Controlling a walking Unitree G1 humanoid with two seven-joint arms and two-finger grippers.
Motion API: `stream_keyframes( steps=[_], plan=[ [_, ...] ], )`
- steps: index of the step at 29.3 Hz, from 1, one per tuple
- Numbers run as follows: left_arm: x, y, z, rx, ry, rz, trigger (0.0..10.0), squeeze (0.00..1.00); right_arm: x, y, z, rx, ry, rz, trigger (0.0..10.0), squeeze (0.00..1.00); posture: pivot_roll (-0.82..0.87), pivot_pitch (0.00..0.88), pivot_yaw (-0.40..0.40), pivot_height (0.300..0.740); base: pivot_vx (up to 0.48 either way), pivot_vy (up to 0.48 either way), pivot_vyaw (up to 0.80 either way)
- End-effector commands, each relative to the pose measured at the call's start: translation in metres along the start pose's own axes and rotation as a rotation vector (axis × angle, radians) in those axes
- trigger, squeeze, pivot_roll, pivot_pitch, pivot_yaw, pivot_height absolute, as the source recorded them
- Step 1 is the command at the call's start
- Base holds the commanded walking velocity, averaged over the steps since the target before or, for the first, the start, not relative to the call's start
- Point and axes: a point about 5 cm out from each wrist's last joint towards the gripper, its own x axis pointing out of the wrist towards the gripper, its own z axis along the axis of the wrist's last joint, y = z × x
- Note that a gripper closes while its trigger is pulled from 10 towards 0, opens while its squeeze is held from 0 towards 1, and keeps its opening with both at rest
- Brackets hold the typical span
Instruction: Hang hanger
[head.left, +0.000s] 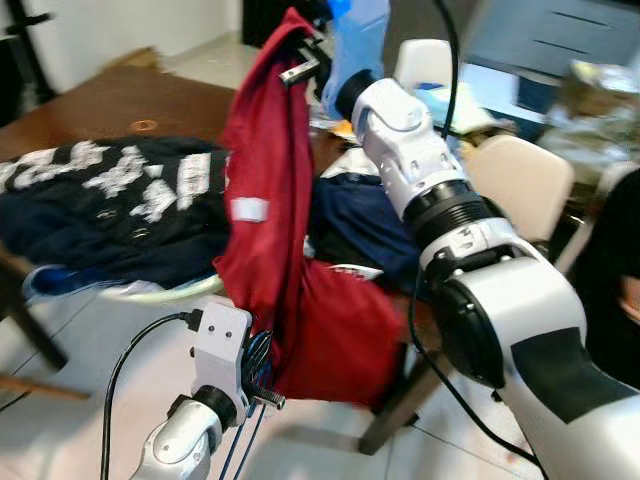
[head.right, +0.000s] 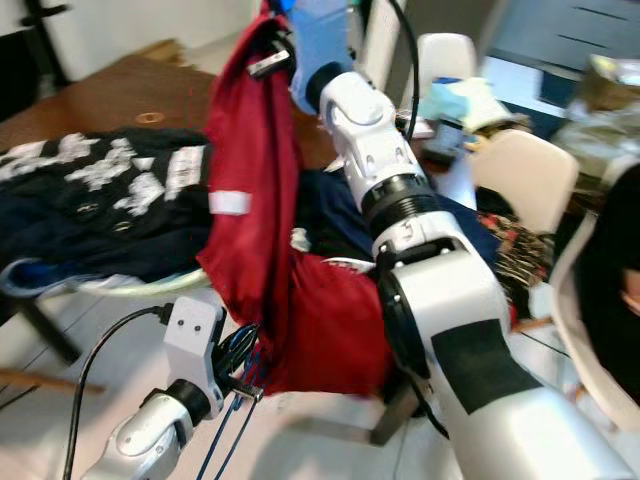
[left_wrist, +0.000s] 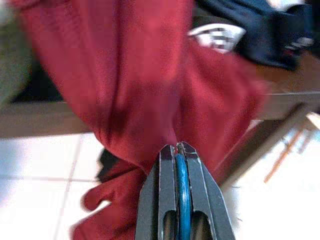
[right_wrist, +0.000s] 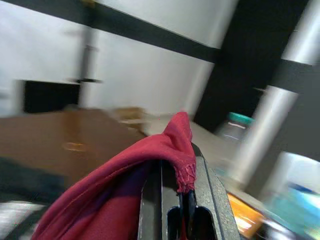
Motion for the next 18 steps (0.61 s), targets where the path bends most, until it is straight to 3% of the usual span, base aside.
stream_keyframes(
  steps=[1,3,6,12,18],
  plan=[
    [0.001,-0.003,-0.001,-0.008,-0.008,-0.005,10.0,0.00,0.000,-0.010,0.008,-0.010,-0.023,-0.048,10.0,0.00,0.22,0.084,-0.124,0.740,0.000,0.000,-0.80],
    [0.001,-0.003,0.000,-0.018,-0.017,-0.008,10.0,0.00,-0.001,-0.022,0.012,-0.008,-0.029,-0.113,10.0,0.00,0.22,0.080,-0.126,0.740,0.000,0.000,-0.80],
    [0.001,-0.003,-0.001,-0.027,-0.021,-0.010,10.0,0.00,-0.001,-0.025,0.015,-0.001,-0.051,-0.118,10.0,0.00,0.22,0.076,-0.125,0.740,0.000,0.000,0.00],
    [0.001,-0.002,-0.001,-0.032,-0.027,-0.009,10.0,0.00,0.003,-0.013,0.020,-0.002,-0.080,-0.055,10.0,0.00,0.22,0.072,-0.123,0.740,0.254,0.000,0.00],
    [0.003,-0.002,0.000,-0.031,-0.032,-0.008,10.0,0.00,0.005,-0.007,0.023,-0.001,-0.096,-0.031,10.0,0.00,0.22,0.071,-0.124,0.740,0.480,0.000,0.00]
  ],
)
